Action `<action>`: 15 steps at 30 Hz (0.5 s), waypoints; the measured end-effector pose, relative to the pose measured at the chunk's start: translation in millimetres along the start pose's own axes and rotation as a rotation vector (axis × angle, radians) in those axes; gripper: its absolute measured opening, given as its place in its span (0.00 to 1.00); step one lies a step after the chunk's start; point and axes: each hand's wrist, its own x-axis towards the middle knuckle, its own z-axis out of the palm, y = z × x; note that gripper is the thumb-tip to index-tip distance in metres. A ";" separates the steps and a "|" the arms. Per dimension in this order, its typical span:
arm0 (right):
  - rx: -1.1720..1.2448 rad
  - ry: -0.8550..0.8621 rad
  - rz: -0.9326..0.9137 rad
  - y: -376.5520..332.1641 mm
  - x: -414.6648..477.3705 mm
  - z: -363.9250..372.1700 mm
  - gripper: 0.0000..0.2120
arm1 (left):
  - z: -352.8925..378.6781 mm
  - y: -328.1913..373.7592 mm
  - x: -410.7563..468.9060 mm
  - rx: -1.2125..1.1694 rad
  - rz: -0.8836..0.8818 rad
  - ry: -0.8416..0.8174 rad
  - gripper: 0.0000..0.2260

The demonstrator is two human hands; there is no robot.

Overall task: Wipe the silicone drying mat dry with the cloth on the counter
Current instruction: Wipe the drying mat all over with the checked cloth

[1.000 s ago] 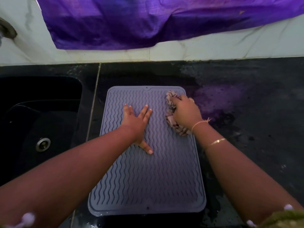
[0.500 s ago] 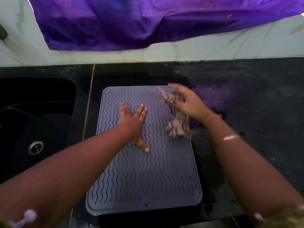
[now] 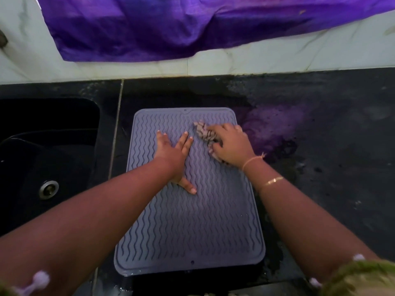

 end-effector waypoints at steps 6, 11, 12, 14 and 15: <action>-0.064 0.018 -0.218 -10.6 -86.1 -2.7 0.22 | -1.3 0.2 -2.4 0.011 -0.003 0.001 0.67; 0.250 0.035 -0.102 -12.1 -99.3 -9.6 0.19 | -1.9 0.4 -4.0 -0.005 -0.004 0.011 0.66; 0.363 0.073 -0.023 -11.1 -90.0 -14.1 0.19 | -2.3 0.3 -4.4 -0.004 -0.003 0.008 0.66; 0.477 0.183 0.132 -7.9 -61.3 -25.8 0.19 | -2.9 0.2 -4.2 -0.013 -0.003 -0.002 0.66; 0.491 0.226 0.198 -5.3 -42.1 -32.3 0.18 | -3.2 0.1 -3.6 -0.020 -0.002 -0.006 0.66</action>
